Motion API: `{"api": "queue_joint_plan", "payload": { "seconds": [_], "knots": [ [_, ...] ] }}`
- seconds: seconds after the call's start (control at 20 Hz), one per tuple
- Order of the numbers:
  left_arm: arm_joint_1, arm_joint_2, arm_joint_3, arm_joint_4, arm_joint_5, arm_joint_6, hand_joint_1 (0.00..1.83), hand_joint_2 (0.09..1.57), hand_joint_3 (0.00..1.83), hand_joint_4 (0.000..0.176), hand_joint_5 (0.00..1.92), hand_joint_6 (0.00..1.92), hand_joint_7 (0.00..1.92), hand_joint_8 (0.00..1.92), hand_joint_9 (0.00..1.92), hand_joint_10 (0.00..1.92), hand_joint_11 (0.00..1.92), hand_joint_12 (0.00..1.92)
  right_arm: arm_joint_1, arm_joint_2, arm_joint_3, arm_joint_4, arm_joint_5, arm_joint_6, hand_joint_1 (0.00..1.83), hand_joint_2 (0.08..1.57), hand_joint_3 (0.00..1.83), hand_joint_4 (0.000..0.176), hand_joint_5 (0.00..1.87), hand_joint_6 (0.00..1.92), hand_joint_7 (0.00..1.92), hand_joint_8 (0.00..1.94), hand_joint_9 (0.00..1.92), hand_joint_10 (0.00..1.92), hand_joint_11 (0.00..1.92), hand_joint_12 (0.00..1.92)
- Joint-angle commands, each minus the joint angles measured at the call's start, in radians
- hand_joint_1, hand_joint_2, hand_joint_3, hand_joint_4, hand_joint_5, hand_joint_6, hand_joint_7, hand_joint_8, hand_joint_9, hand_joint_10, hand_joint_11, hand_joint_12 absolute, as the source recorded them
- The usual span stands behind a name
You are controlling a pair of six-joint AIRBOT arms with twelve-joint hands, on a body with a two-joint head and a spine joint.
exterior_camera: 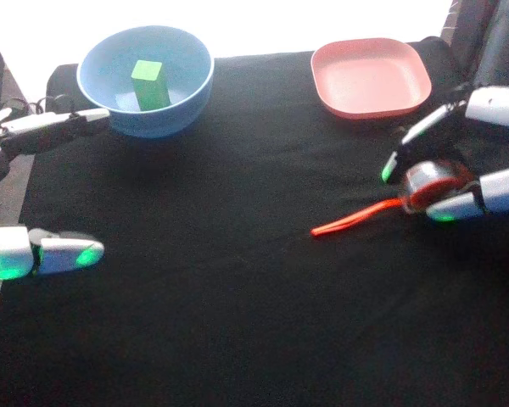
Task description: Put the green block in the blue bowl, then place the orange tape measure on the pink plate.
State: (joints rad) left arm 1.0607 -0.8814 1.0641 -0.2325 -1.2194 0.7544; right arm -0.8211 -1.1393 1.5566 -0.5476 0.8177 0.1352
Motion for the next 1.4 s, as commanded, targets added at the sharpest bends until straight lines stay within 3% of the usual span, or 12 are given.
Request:
{"api": "queue_joint_plan", "payload": {
  "seconds": [0.0, 0.25, 0.3, 0.4, 0.5, 0.6, 0.8, 0.85, 1.0, 1.1, 1.2, 1.35],
  "knots": [
    [0.002, 0.001, -0.002, -0.021, -0.132, -0.013, 0.77, 0.90, 0.00, 0.060, 0.32, 0.00, 0.38, 0.01, 0.33, 0.01, 0.00, 0.96, 0.027, 0.004, -0.007, 0.072, 0.158, 0.013, 1.27, 1.07, 0.00, 0.000, 1.19, 0.53, 1.00, 1.17, 0.97, 1.31, 0.88, 1.63],
    [0.016, 0.001, -0.007, -0.029, -0.150, -0.018, 0.78, 0.91, 0.00, 0.014, 0.33, 0.00, 0.36, 0.00, 0.33, 0.00, 0.00, 0.92, 0.185, 0.058, -0.034, 0.098, 0.233, -0.062, 1.21, 1.01, 0.00, 0.000, 1.23, 0.58, 0.89, 1.54, 0.86, 1.70, 0.77, 1.87],
    [0.016, 0.001, -0.008, -0.029, -0.150, -0.018, 0.77, 0.91, 0.01, 0.011, 0.32, 0.00, 0.35, 0.00, 0.32, 0.00, 0.00, 0.92, 0.222, 0.058, -0.018, 0.098, 0.230, -0.082, 1.24, 1.05, 0.00, 0.000, 1.12, 0.79, 1.06, 0.97, 0.88, 1.41, 0.76, 1.91],
    [0.016, 0.001, -0.008, -0.029, -0.150, -0.019, 0.78, 0.90, 0.00, 0.002, 0.31, 0.00, 0.32, 0.00, 0.28, 0.00, 0.00, 0.79, 0.290, 0.029, 0.047, 0.094, 0.177, -0.088, 1.39, 1.05, 0.00, 0.000, 0.97, 1.06, 1.24, 0.43, 1.06, 1.02, 0.73, 1.35],
    [0.016, -0.001, -0.007, -0.029, -0.148, -0.019, 0.75, 0.90, 0.00, 0.000, 0.32, 0.00, 0.32, 0.00, 0.26, 0.00, 0.00, 0.76, 0.336, -0.031, 0.126, 0.081, 0.096, -0.088, 1.41, 1.02, 0.00, 0.000, 1.06, 0.75, 1.26, 0.49, 1.12, 0.97, 0.84, 1.28],
    [0.015, 0.001, -0.004, -0.023, -0.132, -0.023, 0.75, 0.90, 0.00, 0.000, 0.32, 0.00, 0.31, 0.00, 0.25, 0.00, 0.00, 0.70, 0.358, -0.119, 0.232, 0.036, -0.017, -0.065, 1.38, 1.03, 0.00, 0.000, 1.02, 0.90, 1.22, 0.59, 1.14, 0.89, 0.99, 1.14],
    [0.010, 0.001, -0.001, -0.013, -0.124, -0.024, 0.77, 0.90, 0.00, 0.000, 0.36, 0.01, 0.36, 0.01, 0.30, 0.02, 0.00, 0.78, 0.395, -0.240, 0.373, -0.110, -0.186, 0.007, 1.41, 1.00, 0.00, 0.000, 1.10, 0.81, 1.41, 0.16, 1.18, 0.77, 0.98, 1.00],
    [0.009, 0.000, -0.001, -0.011, -0.124, -0.025, 0.80, 0.90, 0.00, 0.000, 0.35, 0.01, 0.36, 0.01, 0.30, 0.01, 0.00, 0.79, 0.397, -0.254, 0.388, -0.132, -0.209, 0.013, 1.41, 0.99, 0.00, 0.000, 1.11, 0.78, 1.42, 0.22, 1.21, 0.65, 0.67, 1.02],
    [-0.004, -0.004, 0.006, 0.002, -0.110, -0.026, 0.87, 0.90, 0.00, 0.001, 0.35, 0.00, 0.36, 0.00, 0.29, 0.00, 0.00, 0.70, 0.404, -0.299, 0.427, -0.279, -0.310, 0.024, 1.41, 1.00, 0.00, 0.000, 1.06, 0.82, 1.26, 0.52, 1.25, 0.59, 0.94, 0.95],
    [-0.005, -0.002, 0.011, 0.005, -0.100, -0.029, 0.80, 0.90, 0.00, 0.006, 0.36, 0.00, 0.39, 0.01, 0.32, 0.01, 0.00, 0.74, 0.406, -0.314, 0.430, -0.366, -0.342, 0.024, 1.30, 0.90, 0.00, 0.000, 0.95, 0.31, 1.19, 0.38, 1.02, 0.97, 0.79, 1.39],
    [-0.005, 0.002, 0.011, 0.007, -0.099, -0.031, 0.81, 0.88, 0.00, 0.003, 0.37, 0.00, 0.40, 0.00, 0.33, 0.01, 0.00, 0.78, 0.406, -0.319, 0.429, -0.404, -0.349, 0.025, 1.09, 0.88, 0.00, 0.000, 0.64, 0.02, 0.77, 0.11, 0.64, 0.76, 0.45, 1.46],
    [-0.005, 0.007, 0.011, 0.012, -0.101, -0.031, 0.83, 0.89, 0.00, 0.011, 0.38, 0.00, 0.41, 0.00, 0.33, 0.01, 0.00, 0.75, 0.406, -0.320, 0.429, -0.418, -0.354, 0.025, 0.67, 0.82, 0.00, 0.165, 0.03, 0.00, 0.07, 0.00, 0.22, 0.05, 0.02, 1.09]
  ]
}}
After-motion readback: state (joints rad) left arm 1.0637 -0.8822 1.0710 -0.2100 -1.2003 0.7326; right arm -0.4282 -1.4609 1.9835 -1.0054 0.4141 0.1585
